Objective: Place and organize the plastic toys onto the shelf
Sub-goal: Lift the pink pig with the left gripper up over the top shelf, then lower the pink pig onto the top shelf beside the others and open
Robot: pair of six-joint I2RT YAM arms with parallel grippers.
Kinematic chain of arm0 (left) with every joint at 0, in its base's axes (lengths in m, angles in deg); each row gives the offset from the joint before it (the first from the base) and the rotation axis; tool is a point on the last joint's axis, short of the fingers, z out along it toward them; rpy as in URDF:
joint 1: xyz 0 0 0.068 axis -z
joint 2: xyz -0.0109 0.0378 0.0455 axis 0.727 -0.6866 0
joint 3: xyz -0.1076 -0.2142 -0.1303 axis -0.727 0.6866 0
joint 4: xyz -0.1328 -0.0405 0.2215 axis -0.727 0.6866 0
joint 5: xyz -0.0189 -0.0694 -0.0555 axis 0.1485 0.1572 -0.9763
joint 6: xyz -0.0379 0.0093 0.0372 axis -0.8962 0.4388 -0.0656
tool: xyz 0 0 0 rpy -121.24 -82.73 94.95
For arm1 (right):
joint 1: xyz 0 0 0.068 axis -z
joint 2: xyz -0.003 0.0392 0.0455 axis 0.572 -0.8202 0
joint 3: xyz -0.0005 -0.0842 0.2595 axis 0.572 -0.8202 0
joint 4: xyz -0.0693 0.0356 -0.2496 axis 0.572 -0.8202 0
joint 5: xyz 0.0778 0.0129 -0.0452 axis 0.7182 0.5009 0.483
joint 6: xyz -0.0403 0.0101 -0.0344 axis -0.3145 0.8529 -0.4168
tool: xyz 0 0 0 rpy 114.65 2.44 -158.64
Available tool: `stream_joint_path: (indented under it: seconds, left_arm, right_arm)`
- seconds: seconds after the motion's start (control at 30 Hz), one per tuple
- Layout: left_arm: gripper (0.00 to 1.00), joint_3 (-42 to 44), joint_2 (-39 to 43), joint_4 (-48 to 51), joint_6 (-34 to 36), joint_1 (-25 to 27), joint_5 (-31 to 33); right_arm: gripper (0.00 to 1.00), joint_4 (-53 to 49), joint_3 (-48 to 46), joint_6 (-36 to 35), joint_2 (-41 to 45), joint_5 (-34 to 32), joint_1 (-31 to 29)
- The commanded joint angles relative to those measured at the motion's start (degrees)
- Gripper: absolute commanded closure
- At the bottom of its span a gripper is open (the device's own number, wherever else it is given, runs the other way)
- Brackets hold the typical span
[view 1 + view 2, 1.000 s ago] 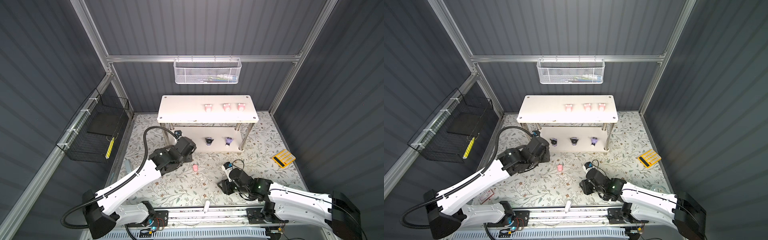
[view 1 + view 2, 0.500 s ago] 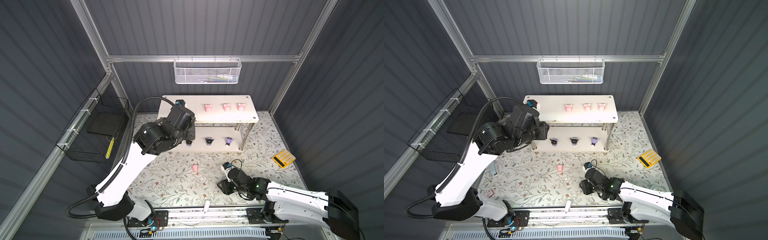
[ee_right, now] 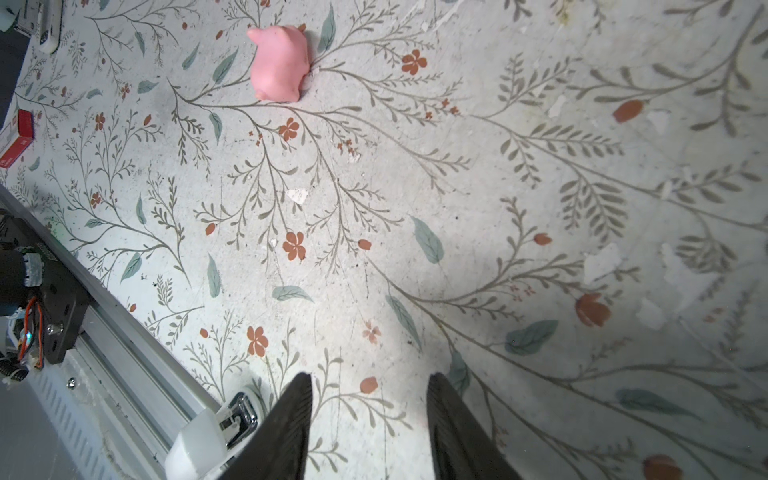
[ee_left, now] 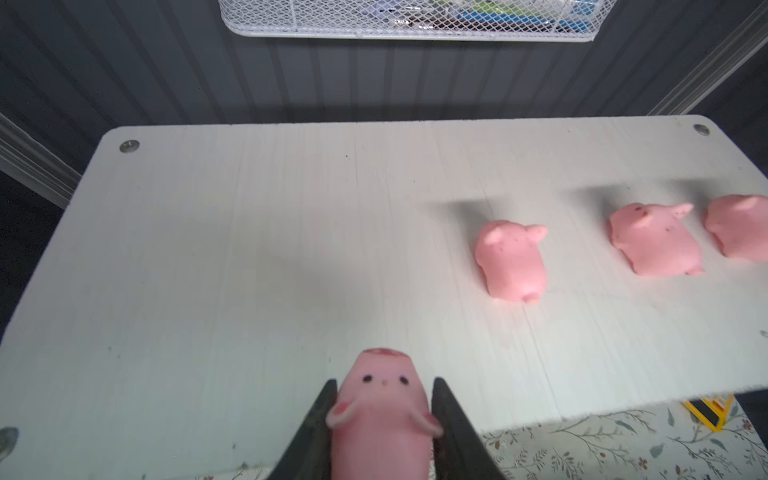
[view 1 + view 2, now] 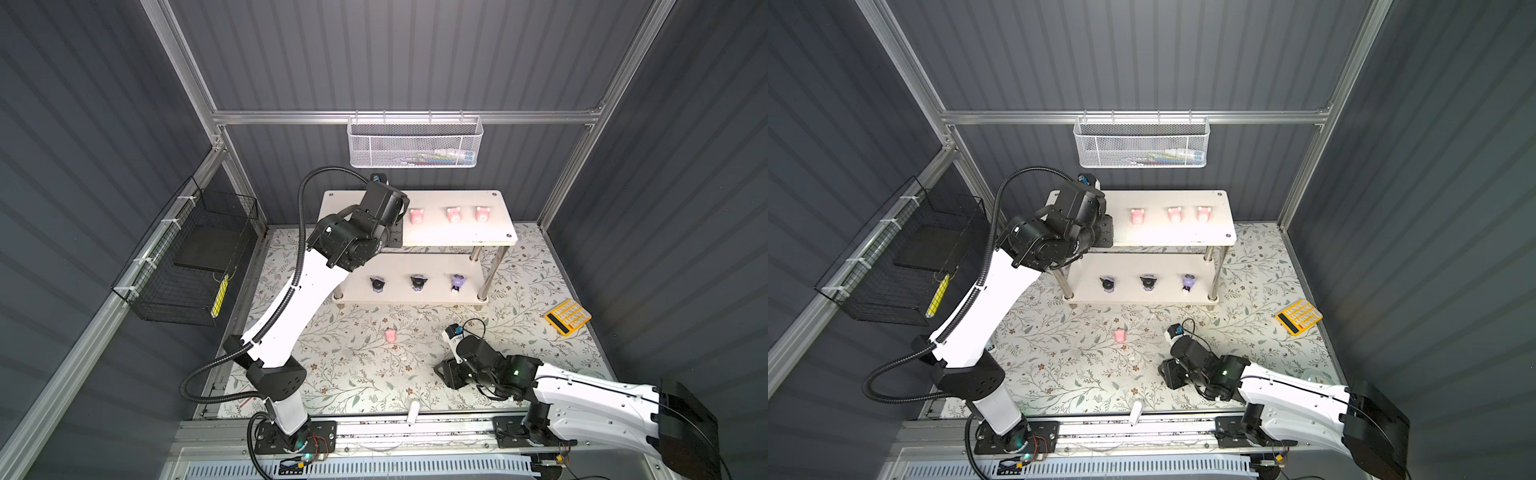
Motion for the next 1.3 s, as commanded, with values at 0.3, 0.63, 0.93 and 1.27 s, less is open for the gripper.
stream_joint_path:
  seconds: [0.3, 0.63, 0.93, 1.27]
  left_arm:
    - [0.6, -6.42, -7.45, -3.17, 3.04, -2.86, 0.37]
    - [0.6, -5.79, -8.0, -4.36, 3.09, -4.25, -0.36]
    - [0.62, -6.78, -9.16, -4.39, 3.18, -5.53, -2.48]
    - [0.62, -6.45, -9.78, -6.64, 3.02, -6.61, -3.85]
  right_arm:
    - [0.52, -0.08, -0.35, 0.21, 0.1, -0.19, 0.35]
    - [0.52, 0.17, -0.57, 0.28, -0.12, -0.02, 0.78]
    - [0.52, 0.37, -0.51, 0.12, -0.73, 0.5, 1.15]
    - [0.52, 0.93, -0.35, 0.03, -1.65, 0.86, 1.4]
